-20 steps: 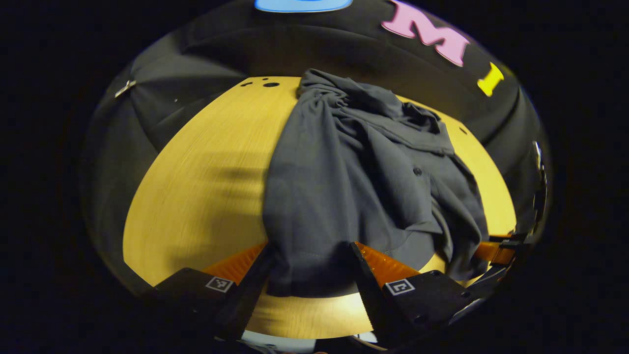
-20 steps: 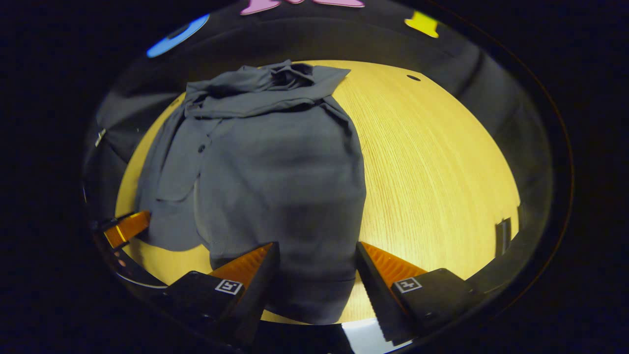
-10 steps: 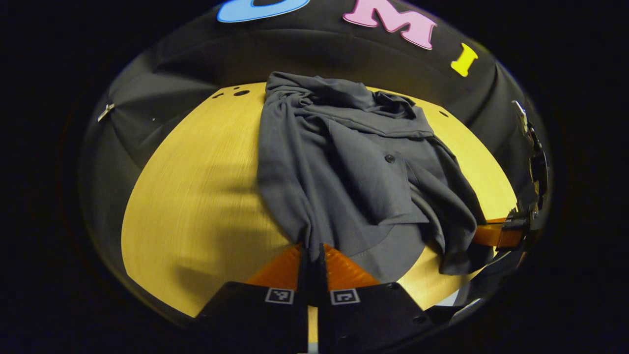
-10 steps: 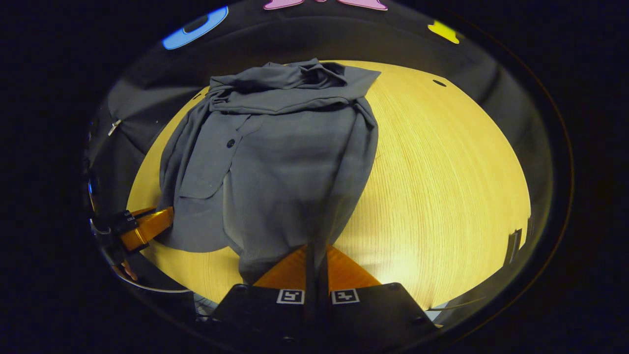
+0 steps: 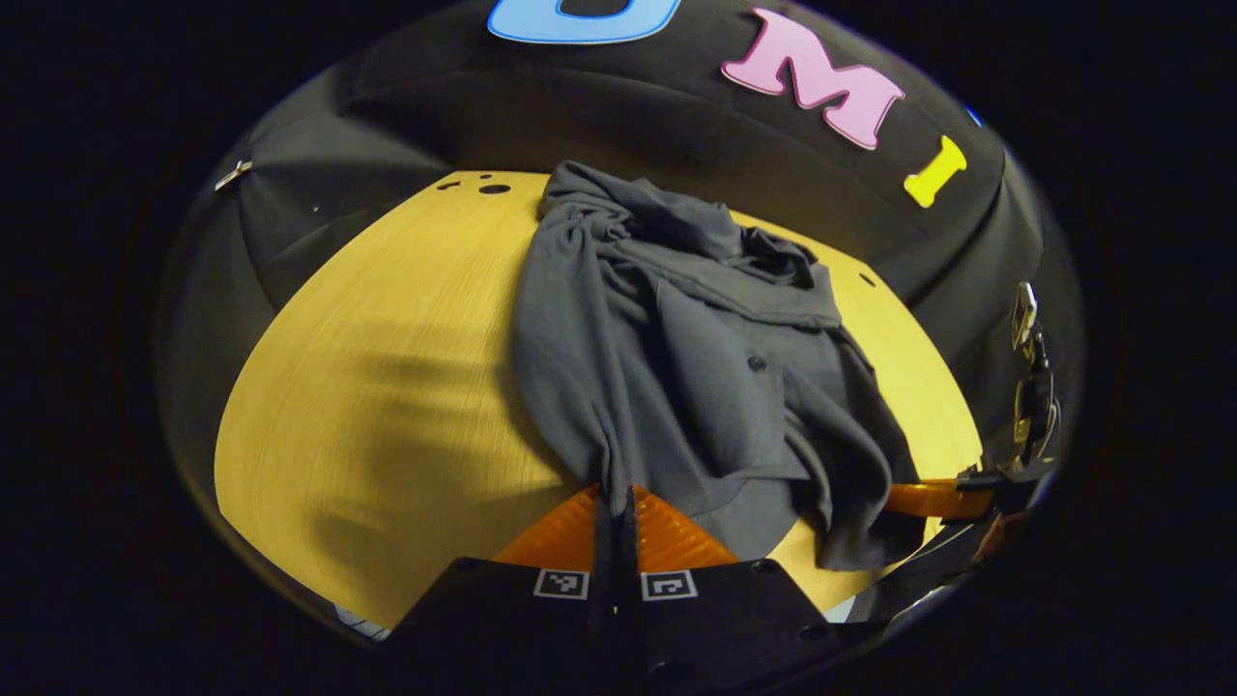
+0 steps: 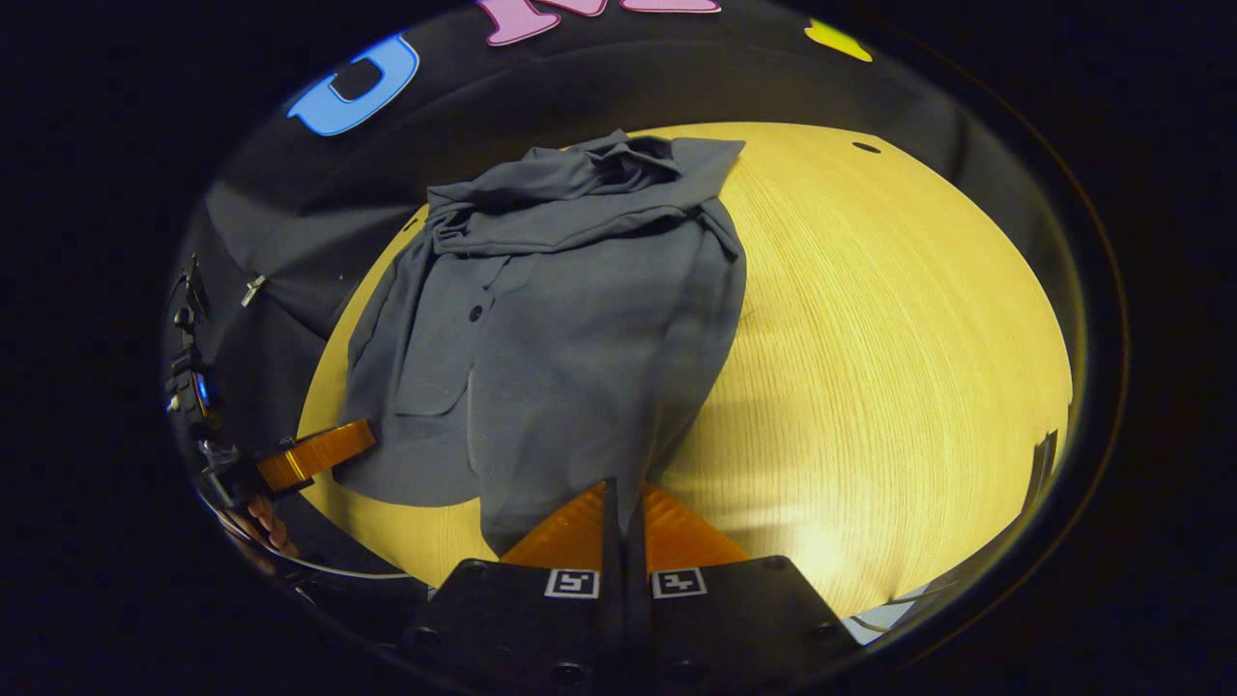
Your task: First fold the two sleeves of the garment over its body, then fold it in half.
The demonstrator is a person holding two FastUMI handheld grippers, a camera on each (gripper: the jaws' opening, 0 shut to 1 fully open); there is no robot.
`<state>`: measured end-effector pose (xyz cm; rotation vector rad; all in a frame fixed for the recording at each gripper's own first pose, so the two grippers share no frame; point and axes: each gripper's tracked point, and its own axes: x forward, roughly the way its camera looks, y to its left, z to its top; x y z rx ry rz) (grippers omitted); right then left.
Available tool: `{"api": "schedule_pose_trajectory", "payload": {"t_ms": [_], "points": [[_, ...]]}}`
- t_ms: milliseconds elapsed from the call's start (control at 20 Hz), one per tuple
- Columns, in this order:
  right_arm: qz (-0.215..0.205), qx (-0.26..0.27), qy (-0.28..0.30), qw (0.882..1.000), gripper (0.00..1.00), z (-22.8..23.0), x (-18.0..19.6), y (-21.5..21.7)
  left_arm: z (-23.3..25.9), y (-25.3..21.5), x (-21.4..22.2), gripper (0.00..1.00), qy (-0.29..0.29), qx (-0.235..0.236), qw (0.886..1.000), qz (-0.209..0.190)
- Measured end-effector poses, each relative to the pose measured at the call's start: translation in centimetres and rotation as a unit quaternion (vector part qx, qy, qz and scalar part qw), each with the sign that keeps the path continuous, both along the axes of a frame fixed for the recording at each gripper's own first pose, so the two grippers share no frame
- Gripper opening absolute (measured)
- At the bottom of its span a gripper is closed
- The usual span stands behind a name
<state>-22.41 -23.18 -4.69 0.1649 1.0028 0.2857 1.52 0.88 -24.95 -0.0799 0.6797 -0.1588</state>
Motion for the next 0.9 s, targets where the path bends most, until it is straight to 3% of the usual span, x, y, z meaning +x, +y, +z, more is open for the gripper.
{"api": "schedule_pose_trajectory", "payload": {"t_ms": [250,300,350,450,750,900], "points": [[0.001,0.023,-0.034,0.999,0.05,3.6,1.9,0.1,2.8,0.2,-0.5,0.06,-0.028,-0.028,0.999,0.038],[0.010,0.019,-0.046,0.999,0.00,4.2,2.5,0.1,3.2,0.1,-0.5,0.05,-0.032,-0.034,0.998,0.043],[0.018,0.016,-0.060,0.998,0.05,4.9,3.0,0.1,3.6,0.1,-0.4,0.06,-0.034,-0.041,0.997,0.049],[0.029,0.020,-0.077,0.996,0.05,5.9,4.2,0.4,4.1,-0.1,-0.1,0.05,-0.035,-0.052,0.997,0.055],[0.027,0.041,-0.070,0.996,0.05,5.7,6.9,1.1,6.0,-1.1,2.0,0.06,-0.047,-0.056,0.996,0.057],[0.039,0.014,0.006,0.999,0.05,3.2,5.3,0.1,5.8,-1.4,2.8,0.05,-0.041,-0.044,0.997,0.051]]}}
